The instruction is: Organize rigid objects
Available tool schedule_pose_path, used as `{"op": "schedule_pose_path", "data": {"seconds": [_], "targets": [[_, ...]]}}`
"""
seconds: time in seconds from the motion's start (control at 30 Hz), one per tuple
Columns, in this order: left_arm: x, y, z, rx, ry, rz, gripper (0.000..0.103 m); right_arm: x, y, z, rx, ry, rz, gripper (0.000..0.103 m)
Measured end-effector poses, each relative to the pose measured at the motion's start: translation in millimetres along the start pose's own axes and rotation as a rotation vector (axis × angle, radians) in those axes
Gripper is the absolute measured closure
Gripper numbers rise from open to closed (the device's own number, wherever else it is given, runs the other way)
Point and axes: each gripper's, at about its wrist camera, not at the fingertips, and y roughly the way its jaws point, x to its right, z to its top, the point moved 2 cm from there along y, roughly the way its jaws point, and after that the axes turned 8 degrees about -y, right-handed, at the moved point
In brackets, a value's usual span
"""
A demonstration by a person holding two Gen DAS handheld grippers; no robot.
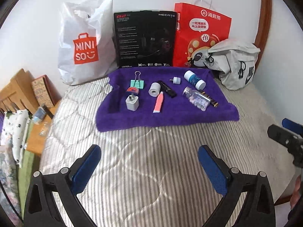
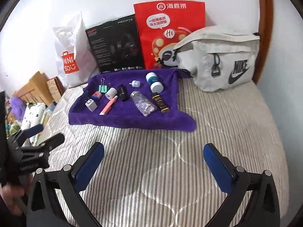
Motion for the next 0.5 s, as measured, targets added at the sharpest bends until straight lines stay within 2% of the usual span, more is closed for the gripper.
{"op": "schedule_pose_path", "data": {"seconds": [0.07,0.37,0.5], "targets": [[0,-8,-4,0.008,0.011,0.022,0.0,-3,-5,-4,0.002,0.012,-0.01,0.0],[-3,-41,-11,0.028,-0.023,-0.031,0.0,-17,-15,-21,-0.03,0.012,-0.033,0.0],[-6,-44,-11,0.03,-0.027,-0.017,0.0,-21,-18,-23,-0.034,0.009,-0.041,0.0]]}}
